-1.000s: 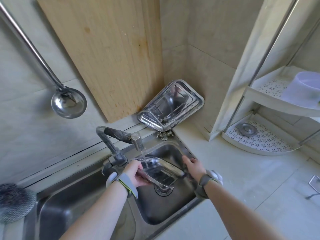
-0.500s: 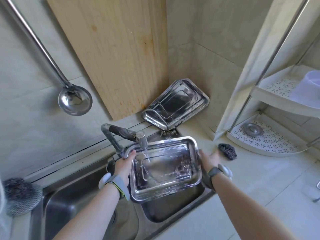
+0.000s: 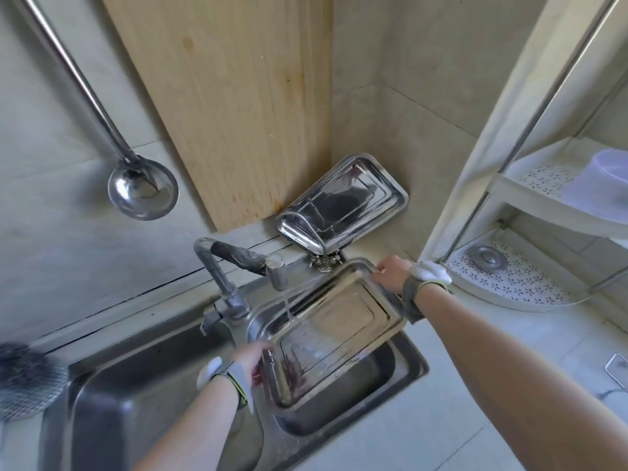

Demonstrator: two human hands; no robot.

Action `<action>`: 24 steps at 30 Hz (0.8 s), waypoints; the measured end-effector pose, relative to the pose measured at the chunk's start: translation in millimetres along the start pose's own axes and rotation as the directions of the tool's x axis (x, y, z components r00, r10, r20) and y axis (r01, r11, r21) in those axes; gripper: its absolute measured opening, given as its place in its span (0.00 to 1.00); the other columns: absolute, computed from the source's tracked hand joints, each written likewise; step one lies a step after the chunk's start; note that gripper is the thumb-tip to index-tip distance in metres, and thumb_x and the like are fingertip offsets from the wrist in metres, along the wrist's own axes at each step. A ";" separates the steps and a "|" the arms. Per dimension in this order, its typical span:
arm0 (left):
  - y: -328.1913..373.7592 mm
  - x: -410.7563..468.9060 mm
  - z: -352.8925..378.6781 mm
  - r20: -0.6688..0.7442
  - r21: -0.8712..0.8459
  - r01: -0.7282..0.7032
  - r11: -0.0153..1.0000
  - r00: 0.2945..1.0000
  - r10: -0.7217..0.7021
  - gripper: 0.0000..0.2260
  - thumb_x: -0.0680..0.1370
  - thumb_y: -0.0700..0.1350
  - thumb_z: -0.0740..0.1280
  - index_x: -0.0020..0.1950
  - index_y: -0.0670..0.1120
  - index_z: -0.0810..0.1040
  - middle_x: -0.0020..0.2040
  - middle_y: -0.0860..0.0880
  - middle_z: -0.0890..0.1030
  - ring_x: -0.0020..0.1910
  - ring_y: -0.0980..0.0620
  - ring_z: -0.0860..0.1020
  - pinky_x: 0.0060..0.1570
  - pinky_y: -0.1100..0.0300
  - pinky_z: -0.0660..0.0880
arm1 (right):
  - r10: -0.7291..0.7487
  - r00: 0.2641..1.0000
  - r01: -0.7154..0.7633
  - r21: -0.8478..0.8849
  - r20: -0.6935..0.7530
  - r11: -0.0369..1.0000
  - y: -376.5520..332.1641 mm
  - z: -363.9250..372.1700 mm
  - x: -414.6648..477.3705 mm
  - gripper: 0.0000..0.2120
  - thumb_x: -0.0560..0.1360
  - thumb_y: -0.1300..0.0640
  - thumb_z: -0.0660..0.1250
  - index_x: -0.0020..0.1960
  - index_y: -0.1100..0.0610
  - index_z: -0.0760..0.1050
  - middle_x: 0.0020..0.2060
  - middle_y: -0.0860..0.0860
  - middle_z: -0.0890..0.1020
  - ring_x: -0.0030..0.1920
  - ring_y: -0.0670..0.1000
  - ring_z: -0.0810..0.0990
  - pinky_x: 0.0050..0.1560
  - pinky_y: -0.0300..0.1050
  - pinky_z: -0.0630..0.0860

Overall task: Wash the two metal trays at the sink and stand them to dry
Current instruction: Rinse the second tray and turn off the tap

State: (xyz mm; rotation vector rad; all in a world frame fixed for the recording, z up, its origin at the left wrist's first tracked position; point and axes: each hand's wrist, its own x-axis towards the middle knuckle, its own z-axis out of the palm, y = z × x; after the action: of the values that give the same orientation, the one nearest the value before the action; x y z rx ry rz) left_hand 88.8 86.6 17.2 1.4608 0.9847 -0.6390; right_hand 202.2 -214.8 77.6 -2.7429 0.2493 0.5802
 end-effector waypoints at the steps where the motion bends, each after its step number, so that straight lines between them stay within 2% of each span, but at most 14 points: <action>1: 0.0 -0.4 -4.8 -0.004 0.015 0.011 1.000 1.000 -0.011 0.06 0.73 0.41 0.71 0.42 0.39 0.78 0.33 0.42 0.78 0.31 0.46 0.76 0.34 0.59 0.72 | 0.008 0.996 -0.003 -0.057 0.086 0.998 5.3 0.5 6.0 0.32 0.60 0.25 0.59 0.34 0.54 0.77 0.31 0.50 0.82 0.35 0.53 0.81 0.44 0.46 0.79; 4: 8.3 -2.0 -25.5 -0.049 0.137 -0.009 0.991 0.999 0.015 0.08 0.71 0.43 0.73 0.40 0.40 0.78 0.29 0.43 0.79 0.26 0.47 0.75 0.29 0.62 0.70 | 0.052 0.957 -0.020 -0.114 0.285 0.993 13.0 10.4 -3.7 0.20 0.71 0.40 0.66 0.31 0.56 0.72 0.30 0.49 0.76 0.30 0.48 0.72 0.34 0.41 0.68; 6: 20.1 -7.2 -36.5 -0.099 0.273 -0.063 0.960 0.991 0.093 0.09 0.72 0.44 0.71 0.37 0.41 0.75 0.26 0.45 0.75 0.23 0.50 0.71 0.27 0.65 0.64 | 0.093 0.921 -0.053 -0.114 0.379 0.992 20.1 30.7 -17.8 0.18 0.75 0.43 0.65 0.32 0.54 0.71 0.32 0.49 0.76 0.31 0.47 0.70 0.35 0.40 0.66; 8: 33.4 -11.9 -45.0 -0.083 0.453 -0.170 0.875 0.969 0.232 0.11 0.73 0.41 0.69 0.32 0.43 0.72 0.26 0.46 0.73 0.24 0.50 0.70 0.28 0.64 0.62 | 0.111 0.891 -0.104 -0.040 0.440 0.994 32.6 63.3 -24.0 0.17 0.73 0.41 0.66 0.37 0.55 0.75 0.37 0.50 0.79 0.35 0.48 0.75 0.41 0.41 0.70; 10: 43.6 -18.8 -50.6 -0.018 0.603 -0.300 0.739 0.921 0.389 0.12 0.74 0.42 0.68 0.32 0.45 0.72 0.29 0.47 0.74 0.27 0.51 0.70 0.27 0.61 0.60 | 0.125 0.868 -0.185 0.080 0.481 0.979 43.1 108.1 -21.7 0.15 0.71 0.43 0.68 0.41 0.56 0.78 0.42 0.52 0.82 0.42 0.52 0.80 0.45 0.42 0.73; 12: 49.5 -24.7 -53.3 0.042 0.683 -0.409 0.605 0.849 0.526 0.04 0.75 0.44 0.67 0.41 0.48 0.79 0.34 0.49 0.80 0.31 0.52 0.74 0.29 0.61 0.63 | 0.128 0.870 -0.230 0.163 0.475 0.959 48.8 147.8 -28.4 0.17 0.70 0.43 0.68 0.44 0.58 0.80 0.43 0.50 0.83 0.45 0.52 0.83 0.44 0.40 0.75; 14: 52.6 -27.0 -54.7 0.057 0.730 -0.455 0.509 0.783 0.619 0.07 0.76 0.44 0.66 0.52 0.54 0.80 0.37 0.51 0.82 0.33 0.53 0.77 0.32 0.62 0.68 | 0.151 0.871 -0.312 0.289 0.467 0.905 38.3 166.1 -37.2 0.16 0.73 0.49 0.67 0.54 0.59 0.80 0.43 0.50 0.81 0.41 0.52 0.81 0.42 0.40 0.79; 15: 52.8 -26.7 -55.5 0.052 0.746 -0.455 0.485 0.767 0.639 0.10 0.76 0.44 0.65 0.54 0.55 0.79 0.37 0.51 0.82 0.35 0.51 0.78 0.34 0.61 0.72 | 0.153 0.885 -0.333 0.368 0.440 0.868 31.0 169.2 -38.9 0.15 0.76 0.54 0.65 0.57 0.62 0.79 0.43 0.53 0.80 0.40 0.53 0.80 0.43 0.44 0.80; 17: 50.4 -23.3 -56.2 -0.007 0.754 -0.417 0.509 0.768 0.640 0.11 0.75 0.44 0.64 0.56 0.54 0.79 0.42 0.50 0.84 0.42 0.47 0.81 0.41 0.59 0.75 | 0.172 0.941 -0.289 0.432 0.291 0.854 15.2 159.4 -47.5 0.13 0.76 0.53 0.63 0.54 0.60 0.79 0.43 0.55 0.82 0.42 0.55 0.80 0.48 0.48 0.79; 20: 38.0 -14.3 -57.3 -0.113 0.713 -0.359 0.602 0.788 0.605 0.11 0.75 0.45 0.64 0.57 0.49 0.78 0.48 0.46 0.83 0.46 0.43 0.80 0.40 0.59 0.71 | 0.170 0.985 -0.161 0.476 0.024 0.865 -3.4 128.9 -54.9 0.12 0.77 0.53 0.59 0.55 0.54 0.77 0.48 0.55 0.84 0.46 0.58 0.81 0.47 0.46 0.75; 22: 28.9 -10.4 -58.4 -0.180 0.674 -0.359 0.646 0.768 0.615 0.10 0.76 0.44 0.64 0.55 0.45 0.80 0.50 0.43 0.83 0.47 0.41 0.80 0.41 0.58 0.71 | 0.151 0.985 -0.096 0.462 -0.084 0.882 -10.5 106.1 -54.8 0.11 0.79 0.54 0.55 0.58 0.51 0.73 0.47 0.53 0.82 0.44 0.57 0.81 0.42 0.47 0.74; 24: 20.6 -7.3 -62.6 -0.284 0.643 -0.352 0.680 0.715 0.639 0.13 0.77 0.43 0.64 0.60 0.44 0.79 0.57 0.41 0.79 0.52 0.39 0.79 0.50 0.56 0.75 | 0.087 0.980 -0.008 0.403 -0.178 0.915 -12.8 86.5 -50.0 0.10 0.80 0.53 0.53 0.57 0.49 0.71 0.42 0.51 0.82 0.37 0.52 0.81 0.36 0.46 0.76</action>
State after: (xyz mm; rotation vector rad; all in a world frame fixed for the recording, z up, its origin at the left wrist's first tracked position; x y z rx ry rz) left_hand 93.1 147.5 43.2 2.4001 0.7055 -0.0996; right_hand 128.8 -167.7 27.4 -2.3943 0.4317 0.2380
